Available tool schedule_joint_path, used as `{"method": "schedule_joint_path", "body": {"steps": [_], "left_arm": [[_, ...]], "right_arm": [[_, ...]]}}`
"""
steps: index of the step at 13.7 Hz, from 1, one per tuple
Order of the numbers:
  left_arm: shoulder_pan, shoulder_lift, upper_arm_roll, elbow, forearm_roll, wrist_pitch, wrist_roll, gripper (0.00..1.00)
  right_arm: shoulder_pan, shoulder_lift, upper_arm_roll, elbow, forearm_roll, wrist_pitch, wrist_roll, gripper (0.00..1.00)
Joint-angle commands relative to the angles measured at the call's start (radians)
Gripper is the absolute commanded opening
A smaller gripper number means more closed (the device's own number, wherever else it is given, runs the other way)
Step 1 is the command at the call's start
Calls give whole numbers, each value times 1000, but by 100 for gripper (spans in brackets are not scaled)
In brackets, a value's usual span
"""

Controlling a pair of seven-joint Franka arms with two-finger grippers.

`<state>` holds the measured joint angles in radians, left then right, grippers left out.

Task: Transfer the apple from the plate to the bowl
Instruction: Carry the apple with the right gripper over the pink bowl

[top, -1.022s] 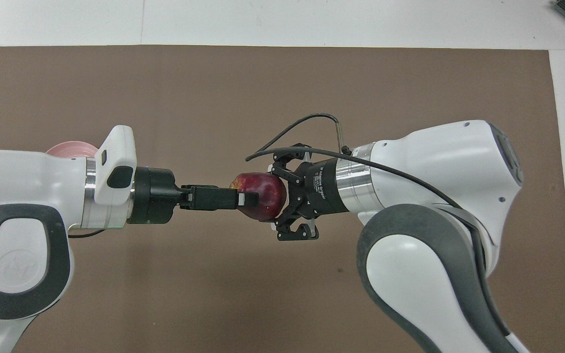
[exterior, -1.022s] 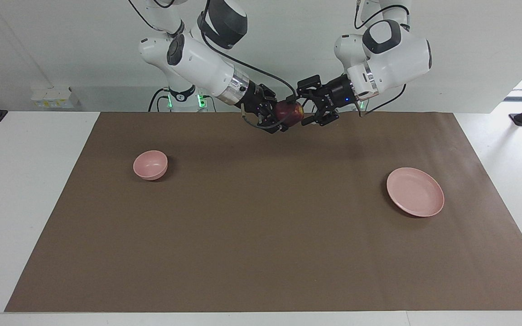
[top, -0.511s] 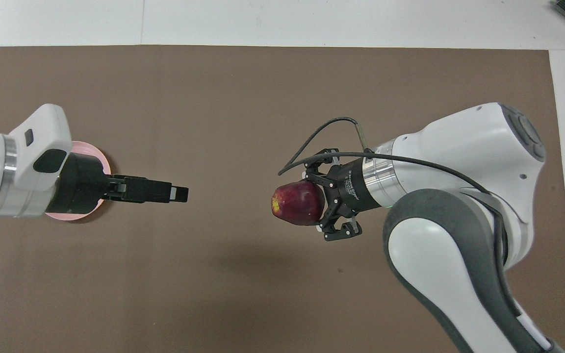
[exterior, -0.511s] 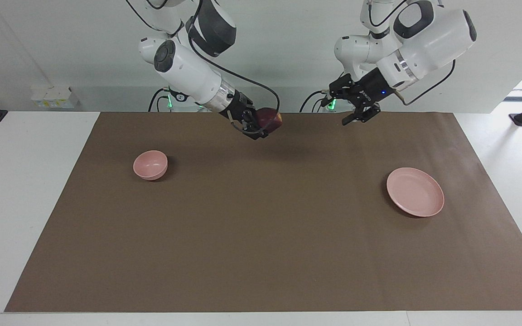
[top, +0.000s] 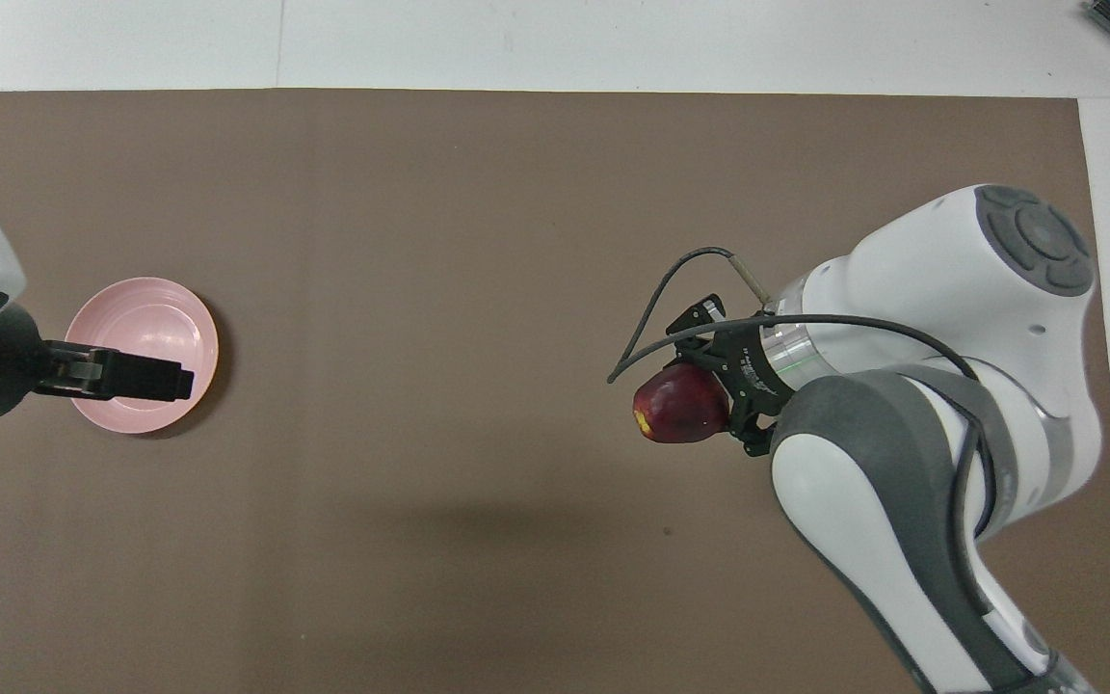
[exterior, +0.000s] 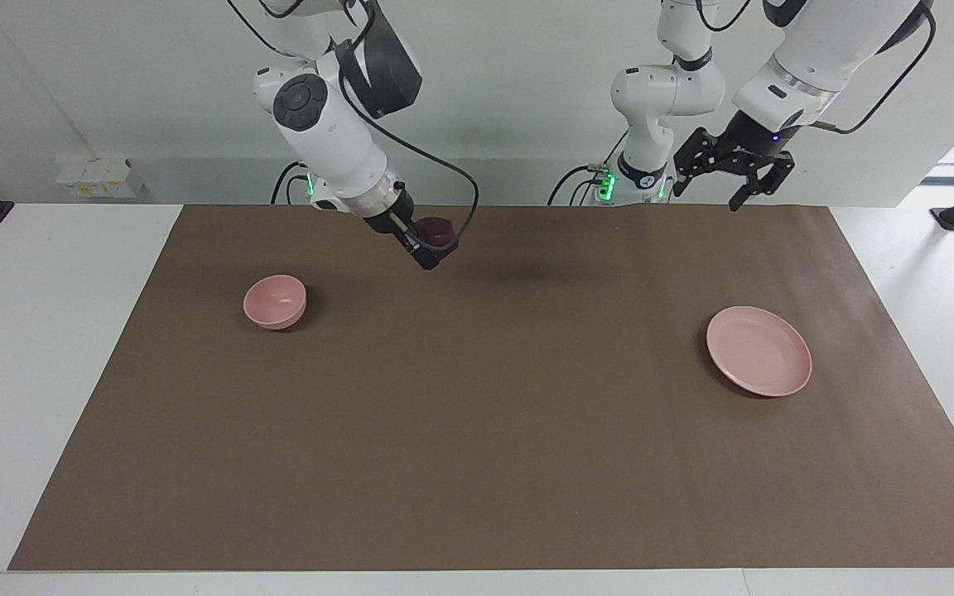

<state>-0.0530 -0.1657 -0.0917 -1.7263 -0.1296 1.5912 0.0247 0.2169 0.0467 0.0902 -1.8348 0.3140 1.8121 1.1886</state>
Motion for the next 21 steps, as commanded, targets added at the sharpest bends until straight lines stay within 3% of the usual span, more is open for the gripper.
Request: {"method": "schedule_joint_path", "body": {"steps": [1, 3, 7, 9, 15, 20, 21], "left_arm": [[35, 43, -11, 60, 131, -34, -2, 100], [62, 80, -10, 117, 131, -30, 0, 100], [82, 89, -11, 128, 146, -40, -6, 100], [93, 87, -11, 131, 156, -50, -15, 100], [107, 80, -11, 116, 154, -56, -5, 100], [105, 81, -11, 117, 156, -54, -5, 100], [104, 78, -8, 116, 154, -56, -5, 100]], "right_arm": [[-45, -8, 6, -7, -131, -19, -162, 0], [-77, -10, 6, -18, -228, -20, -263, 0], [-175, -34, 8, -101, -357, 13, -486, 0], [-237, -42, 8, -190, -401, 93, -578, 0], [-362, -64, 8, -423, -423, 349, -714, 0], [-390, -27, 8, -466, -423, 427, -754, 0], [-393, -25, 8, -469, -423, 429, -765, 6]]}}
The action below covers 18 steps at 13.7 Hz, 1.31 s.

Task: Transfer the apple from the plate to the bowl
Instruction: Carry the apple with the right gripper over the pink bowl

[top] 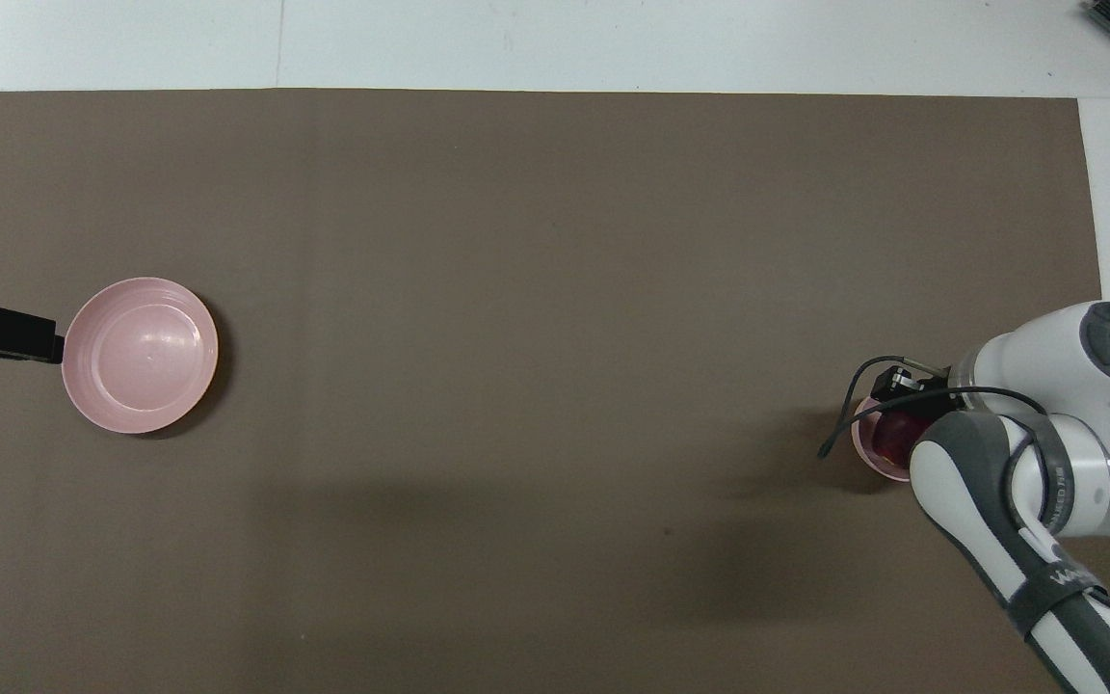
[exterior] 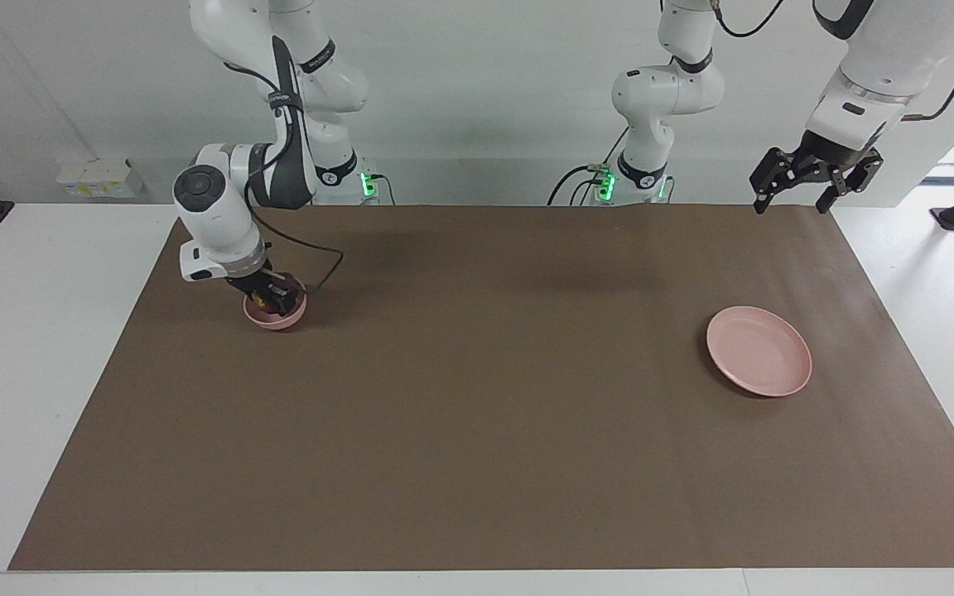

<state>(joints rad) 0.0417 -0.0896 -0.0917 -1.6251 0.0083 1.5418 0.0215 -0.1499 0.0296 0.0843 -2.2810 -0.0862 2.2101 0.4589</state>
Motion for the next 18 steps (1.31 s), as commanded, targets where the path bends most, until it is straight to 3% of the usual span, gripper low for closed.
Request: {"method": "schedule_joint_path", "body": {"steps": [1, 2, 4, 8, 12, 18], "left_arm": [[-3, 2, -5, 14, 16, -6, -5, 100], [-14, 1, 18, 14, 16, -3, -2, 100], [-66, 5, 62, 14, 15, 7, -5, 100], [-51, 4, 56, 14, 10, 6, -5, 100], [-54, 10, 58, 22, -39, 7, -15, 100], [-39, 2, 66, 63, -42, -3, 0, 100]], "right_arm": [[-31, -8, 14, -23, -21, 33, -46, 24], [-43, -7, 14, -23, -23, 31, -57, 63], [-45, -7, 14, -23, -23, 28, -59, 98], [-45, 6, 15, 12, -20, 8, -74, 100], [-27, 0, 17, 90, -14, -101, -74, 100], [-25, -45, 17, 26, -3, -104, -74, 100]]}}
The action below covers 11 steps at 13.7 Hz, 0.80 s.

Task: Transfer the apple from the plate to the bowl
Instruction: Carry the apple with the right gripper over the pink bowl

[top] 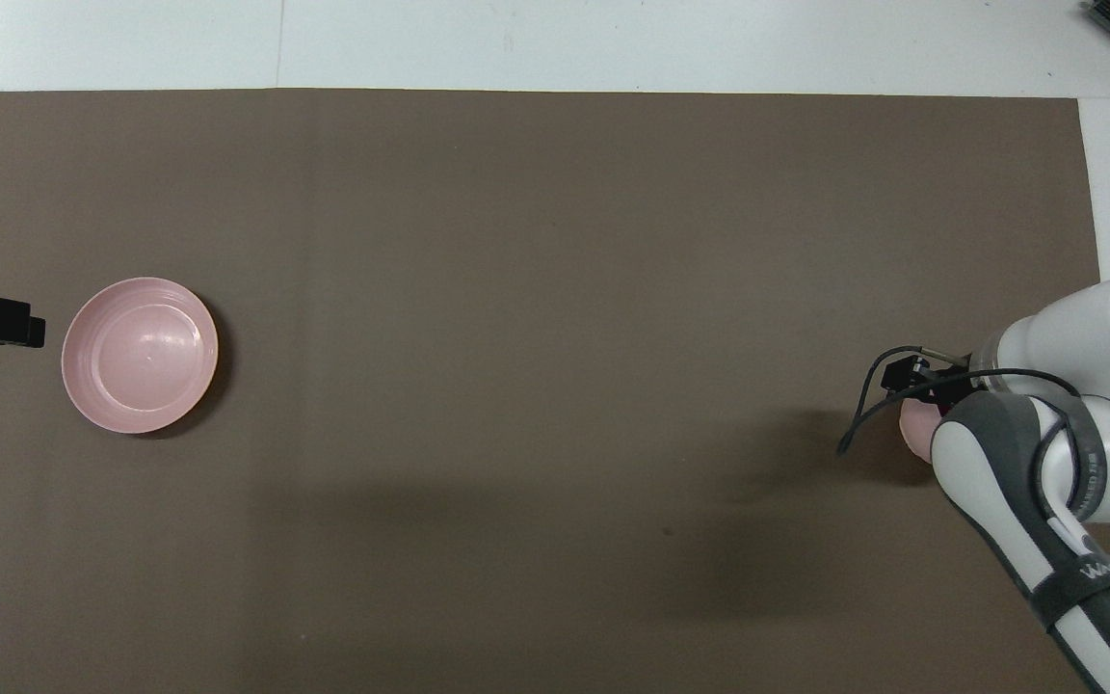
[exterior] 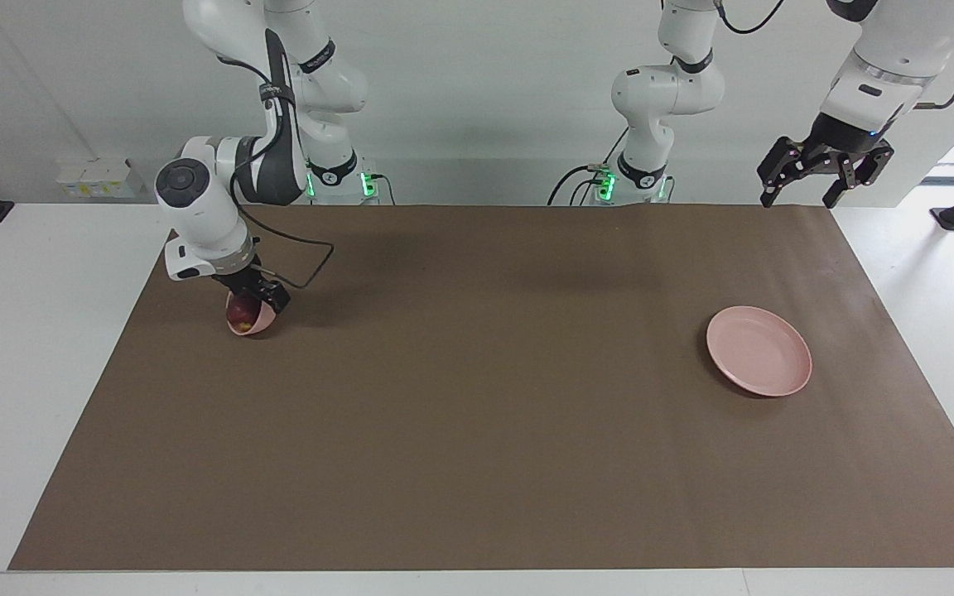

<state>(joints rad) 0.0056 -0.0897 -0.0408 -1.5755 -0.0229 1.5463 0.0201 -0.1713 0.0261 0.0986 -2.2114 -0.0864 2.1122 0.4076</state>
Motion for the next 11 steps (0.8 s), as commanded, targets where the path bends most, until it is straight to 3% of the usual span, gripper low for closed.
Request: {"method": "schedule_joint_path", "body": {"steps": [1, 6, 11], "left_arm": [[2, 2, 15, 14, -11, -6, 1, 100], [22, 2, 15, 14, -11, -6, -2, 100], [19, 2, 15, 11, -11, -6, 1, 100]], "right_arm": [[-4, -43, 3, -50, 0, -6, -21, 100], [25, -48, 3, -54, 53, -6, 2, 100], [130, -49, 3, -54, 86, -6, 132, 100]]}}
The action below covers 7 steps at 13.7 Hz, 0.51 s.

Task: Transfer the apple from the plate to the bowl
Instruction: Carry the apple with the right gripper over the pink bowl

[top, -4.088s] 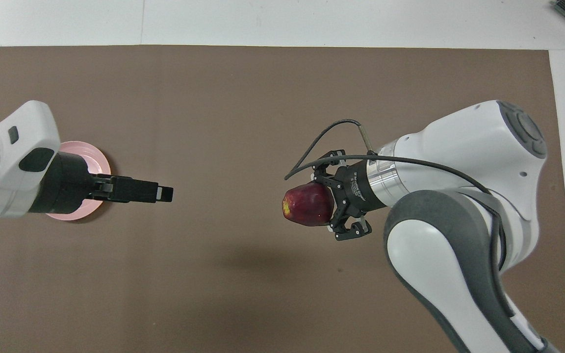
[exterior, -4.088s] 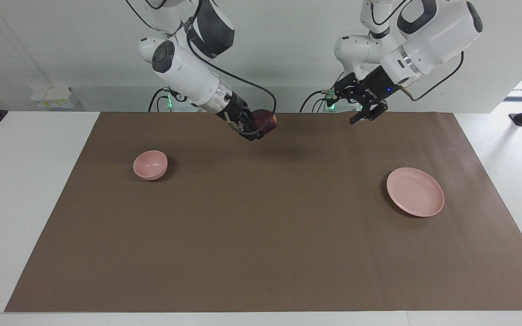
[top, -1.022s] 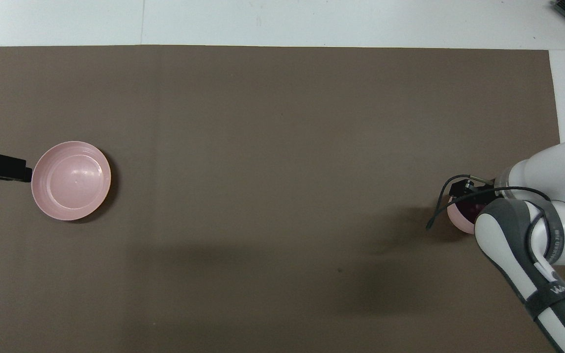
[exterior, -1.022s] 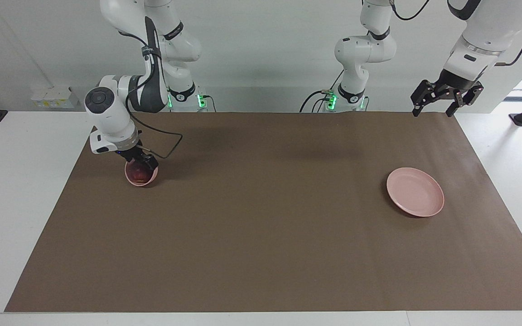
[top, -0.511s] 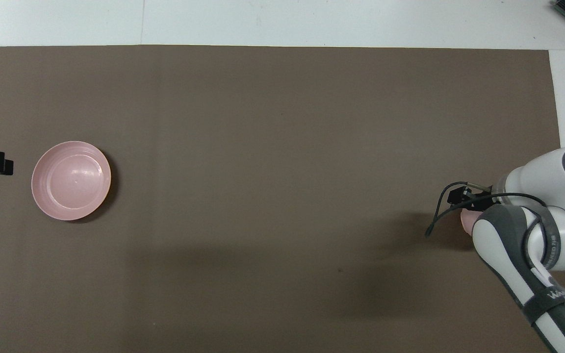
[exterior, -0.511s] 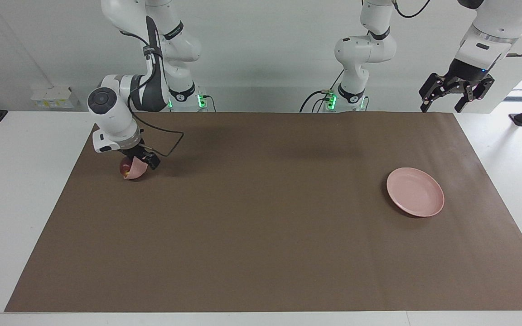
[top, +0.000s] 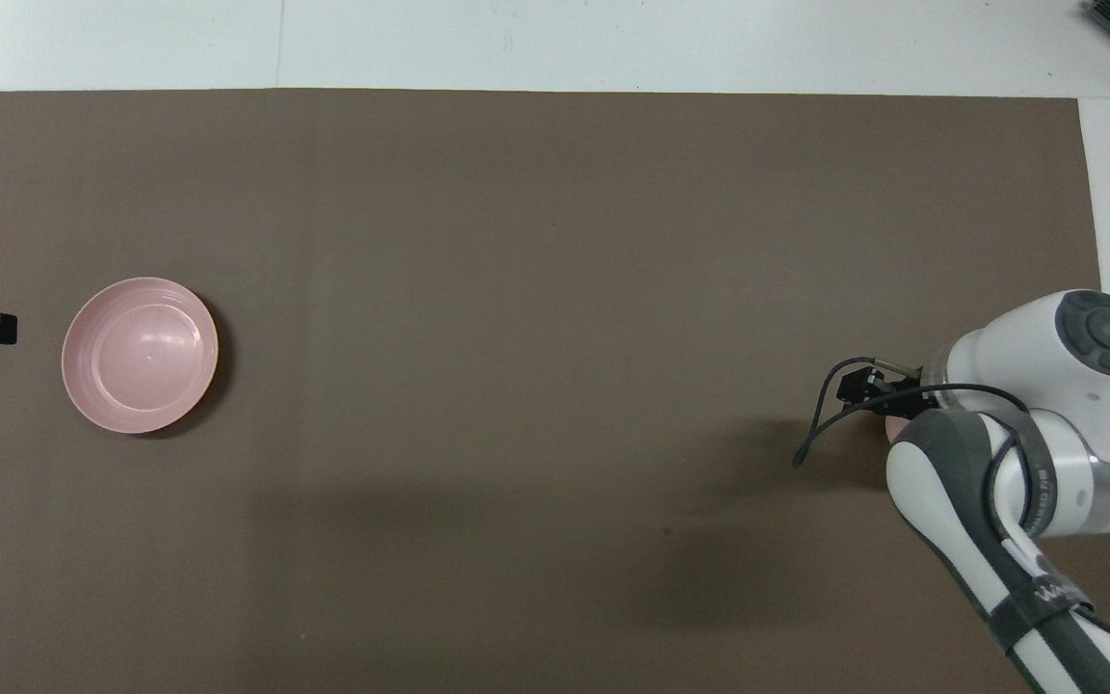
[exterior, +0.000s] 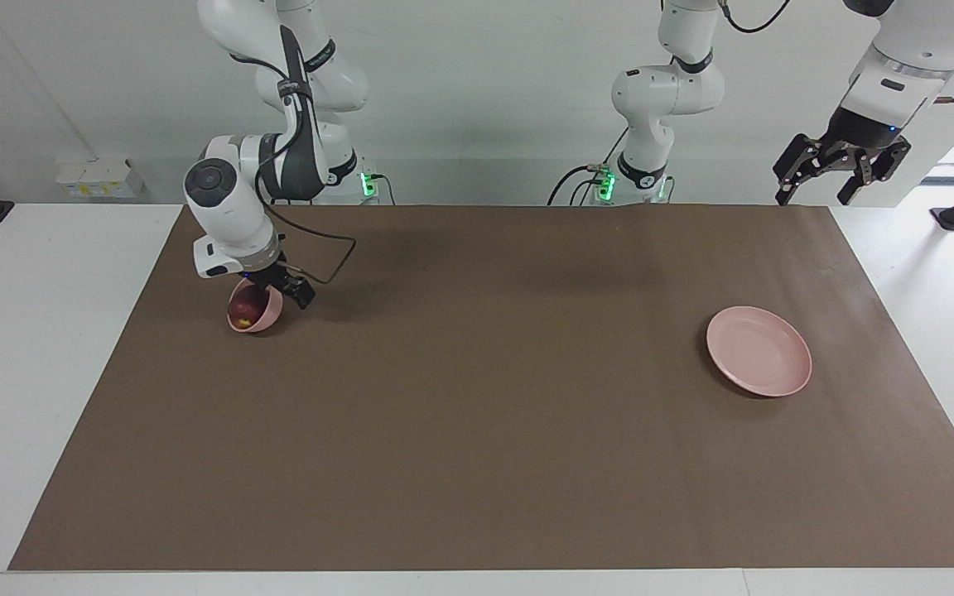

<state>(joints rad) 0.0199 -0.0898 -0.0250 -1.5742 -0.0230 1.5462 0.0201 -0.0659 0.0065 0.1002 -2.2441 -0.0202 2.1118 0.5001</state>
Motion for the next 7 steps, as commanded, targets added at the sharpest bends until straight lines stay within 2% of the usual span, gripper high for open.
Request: {"method": "schedule_joint_path", "body": {"steps": [1, 4, 7], "left_arm": [[5, 1, -1, 10, -11, -6, 4, 100], [5, 1, -1, 10, -11, -6, 4, 100], [3, 1, -1, 8, -11, -6, 4, 100]], "right_arm": [[24, -30, 1, -22, 20, -6, 43, 100], [24, -30, 1, -16, 20, -19, 32, 100], [26, -25, 3, 43, 3, -70, -53, 100]]}}
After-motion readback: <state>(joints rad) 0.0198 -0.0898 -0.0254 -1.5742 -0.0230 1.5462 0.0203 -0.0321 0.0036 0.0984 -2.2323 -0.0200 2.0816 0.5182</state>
